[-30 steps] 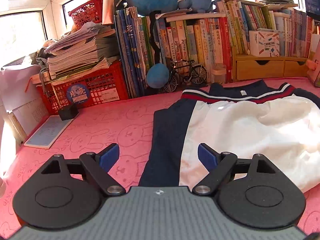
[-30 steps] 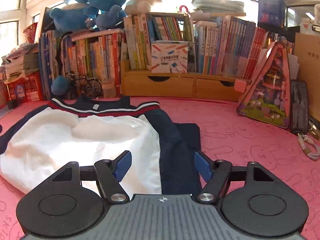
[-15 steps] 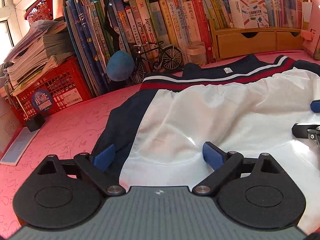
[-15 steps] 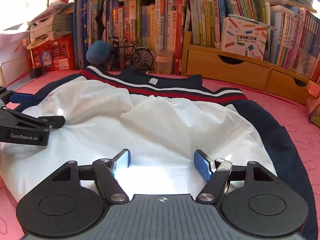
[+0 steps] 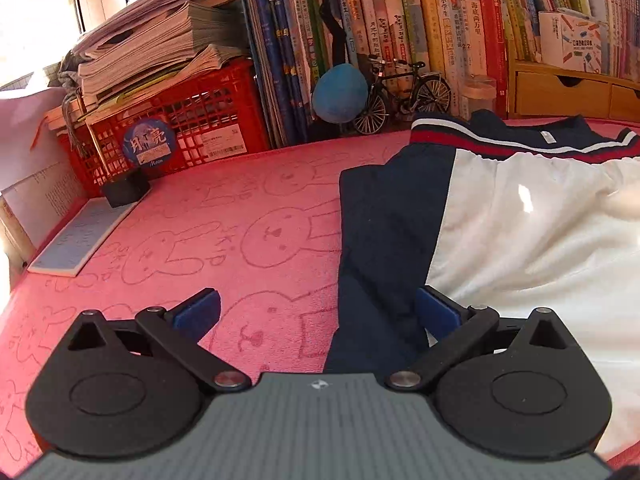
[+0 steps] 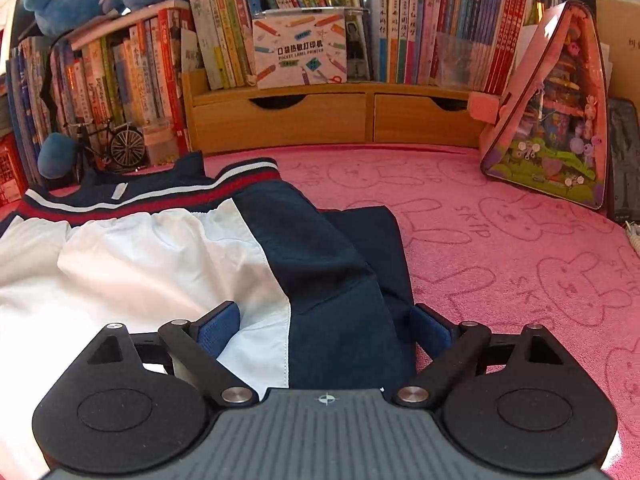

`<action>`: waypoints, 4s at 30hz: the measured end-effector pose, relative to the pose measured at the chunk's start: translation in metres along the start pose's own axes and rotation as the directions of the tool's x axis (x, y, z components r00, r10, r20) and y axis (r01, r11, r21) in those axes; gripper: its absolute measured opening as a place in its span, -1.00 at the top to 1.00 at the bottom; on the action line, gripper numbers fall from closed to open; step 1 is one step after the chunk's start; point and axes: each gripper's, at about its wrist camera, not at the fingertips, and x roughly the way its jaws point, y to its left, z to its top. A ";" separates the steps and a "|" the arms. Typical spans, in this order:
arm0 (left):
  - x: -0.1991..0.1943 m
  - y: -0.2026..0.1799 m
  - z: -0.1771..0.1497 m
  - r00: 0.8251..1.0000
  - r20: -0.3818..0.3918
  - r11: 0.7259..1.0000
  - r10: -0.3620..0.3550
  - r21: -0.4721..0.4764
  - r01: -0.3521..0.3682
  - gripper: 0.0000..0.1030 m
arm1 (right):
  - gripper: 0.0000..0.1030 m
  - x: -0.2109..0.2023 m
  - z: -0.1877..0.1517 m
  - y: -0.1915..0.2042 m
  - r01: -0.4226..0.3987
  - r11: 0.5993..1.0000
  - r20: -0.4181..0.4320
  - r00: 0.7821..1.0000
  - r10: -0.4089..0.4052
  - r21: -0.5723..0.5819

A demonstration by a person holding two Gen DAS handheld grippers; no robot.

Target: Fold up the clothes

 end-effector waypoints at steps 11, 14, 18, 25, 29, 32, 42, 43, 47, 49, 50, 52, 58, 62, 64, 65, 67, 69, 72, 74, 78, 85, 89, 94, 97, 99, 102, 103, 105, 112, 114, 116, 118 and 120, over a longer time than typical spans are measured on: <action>0.002 -0.097 0.065 0.975 0.117 0.975 -0.187 0.143 0.170 -0.90 | -0.62 0.006 0.053 0.069 -0.188 0.979 0.073 0.978 0.194 -0.074; 0.026 -0.117 0.067 0.980 0.077 0.976 -0.185 0.132 0.174 -0.90 | -0.58 0.005 0.060 0.083 -0.192 0.978 0.107 0.974 0.200 -0.081; 0.041 -0.106 0.061 0.986 0.065 0.984 -0.155 0.094 0.149 -0.92 | -0.61 -0.001 0.067 0.074 -0.072 0.995 0.136 0.987 0.080 -0.066; 0.046 -0.072 0.051 0.985 0.057 0.986 -0.161 0.044 0.159 -1.00 | -0.69 0.001 0.061 -0.006 0.102 0.977 0.138 0.982 -0.128 0.187; 0.047 -0.083 0.050 0.987 0.068 0.987 -0.148 0.071 0.143 -1.00 | -0.69 0.000 0.063 0.043 -0.174 0.985 0.173 0.971 0.168 0.019; 0.048 -0.089 0.045 0.987 0.081 0.987 -0.142 0.088 0.135 -1.00 | -0.65 0.011 0.061 0.105 -0.255 0.953 0.122 0.953 0.276 -0.163; 0.055 -0.082 0.047 0.981 0.049 0.981 -0.190 0.050 0.188 -1.00 | -0.36 0.063 0.049 0.100 -0.289 0.953 -0.020 0.957 0.289 -0.092; 0.055 -0.083 0.047 0.980 0.049 0.980 -0.193 0.054 0.190 -1.00 | -0.36 0.062 0.048 0.089 -0.277 0.957 -0.015 0.961 0.277 -0.083; 0.055 -0.084 0.047 0.980 0.049 0.980 -0.194 0.057 0.191 -1.00 | -0.31 0.060 0.041 0.051 -0.103 0.993 0.032 0.994 0.105 -0.062; 0.055 -0.084 0.047 0.980 0.048 0.980 -0.196 0.057 0.193 -1.00 | -0.33 0.062 0.038 0.030 -0.112 0.993 0.031 0.993 0.112 0.021; 0.055 -0.084 0.047 0.979 0.047 0.980 -0.196 0.057 0.193 -1.00 | -0.32 0.063 0.038 0.026 -0.106 0.994 0.032 0.994 0.105 0.034; 0.056 -0.084 0.047 0.979 0.046 0.979 -0.197 0.056 0.194 -1.00 | -0.33 0.064 0.037 0.020 -0.093 0.994 0.035 0.995 0.091 0.058; 0.060 -0.077 0.048 0.974 0.031 0.974 -0.225 0.018 0.224 -1.00 | -0.34 0.069 0.036 0.010 -0.080 0.989 0.036 0.996 0.076 0.126; 0.061 -0.075 0.048 0.973 0.025 0.974 -0.228 -0.005 0.228 -1.00 | -0.34 0.067 0.035 0.001 -0.077 0.973 0.058 0.996 0.066 0.217; 0.061 -0.074 0.048 0.974 0.024 0.974 -0.224 -0.013 0.225 -1.00 | -0.42 0.066 0.033 -0.003 0.019 0.960 0.051 0.998 -0.034 0.280; 0.061 -0.074 0.049 0.974 0.021 0.974 -0.227 -0.018 0.228 -1.00 | -0.55 0.065 0.032 -0.005 0.057 0.952 0.046 0.996 -0.074 0.302; 0.063 -0.072 0.048 0.972 0.015 0.972 -0.234 -0.029 0.234 -1.00 | -0.64 0.068 0.033 -0.002 0.065 0.958 0.033 0.996 -0.077 0.281; 0.065 -0.071 0.048 0.970 0.007 0.969 -0.244 -0.043 0.244 -1.00 | -0.86 0.073 0.037 0.006 0.091 0.970 0.004 0.996 -0.095 0.225; 0.068 -0.068 0.048 0.968 -0.005 0.966 -0.251 -0.065 0.250 -1.00 | -0.99 0.086 0.043 0.029 0.168 0.982 -0.051 0.985 -0.163 0.091; 0.067 -0.068 0.050 0.969 -0.022 0.968 -0.247 -0.057 0.245 -1.00 | -0.99 0.086 0.045 0.030 0.165 0.983 -0.054 0.985 -0.161 0.082; 0.033 -0.064 0.053 0.982 0.010 0.983 -0.186 0.011 0.186 -1.00 | -0.97 0.043 0.041 0.024 0.129 0.991 -0.014 0.992 -0.128 0.048; -0.032 -0.072 0.036 0.978 0.088 0.978 -0.189 0.109 0.179 -1.00 | -0.99 -0.046 0.017 0.045 -0.031 0.998 0.063 0.997 0.034 -0.047; -0.056 -0.074 0.020 0.966 0.077 0.967 -0.249 0.074 0.243 -1.00 | -0.99 -0.080 -0.008 0.081 -0.109 0.981 0.086 0.989 0.124 -0.162; -0.073 -0.080 0.002 0.946 0.046 0.946 -0.322 0.056 0.319 -1.00 | -0.99 -0.079 -0.032 0.108 -0.148 0.973 0.024 0.988 0.154 -0.176; -0.075 -0.087 -0.005 0.939 0.024 0.937 -0.344 0.065 0.342 -1.00 | -0.99 -0.069 -0.048 0.109 -0.162 0.981 -0.036 0.987 0.159 -0.105; -0.075 -0.093 -0.009 0.940 0.018 0.937 -0.342 0.089 0.339 -1.00 | -0.99 -0.069 -0.054 0.108 -0.168 0.983 -0.039 0.986 0.165 -0.073; -0.074 -0.101 -0.013 0.940 0.009 0.934 -0.341 0.120 0.337 -0.99 | -0.99 -0.076 -0.053 0.108 -0.189 0.979 -0.009 0.982 0.189 -0.071; -0.073 -0.103 -0.013 0.942 0.006 0.935 -0.335 0.123 0.332 -0.98 | -0.99 -0.077 -0.053 0.109 -0.193 0.978 -0.004 0.981 0.193 -0.083; -0.070 -0.105 -0.014 0.942 -0.002 0.935 -0.337 0.122 0.334 -0.99 | -1.00 -0.073 -0.055 0.114 -0.160 0.981 -0.014 0.987 0.160 -0.106; -0.070 -0.107 -0.008 0.903 -0.015 0.900 -0.428 0.079 0.428 -0.99 | -1.00 -0.069 -0.064 0.114 -0.104 0.990 -0.042 0.994 0.100 -0.093; -0.069 -0.112 -0.005 0.903 -0.018 0.899 -0.429 0.095 0.429 -0.99 | -1.00 -0.072 -0.065 0.115 -0.095 0.992 -0.051 0.995 0.091 -0.086; -0.066 -0.116 -0.005 0.904 -0.022 0.898 -0.426 0.111 0.426 -0.99 | -1.00 -0.075 -0.062 0.116 -0.086 0.994 -0.079 0.994 0.080 -0.072; -0.062 -0.119 -0.005 0.904 -0.032 0.898 -0.425 0.112 0.426 -0.99 | -1.00 -0.076 -0.058 0.116 -0.077 0.996 -0.119 0.990 0.072 -0.043; -0.059 -0.119 -0.006 0.901 -0.042 0.895 -0.431 0.105 0.433 -0.99 | -1.00 -0.077 -0.056 0.116 -0.067 0.997 -0.138 0.988 0.062 -0.027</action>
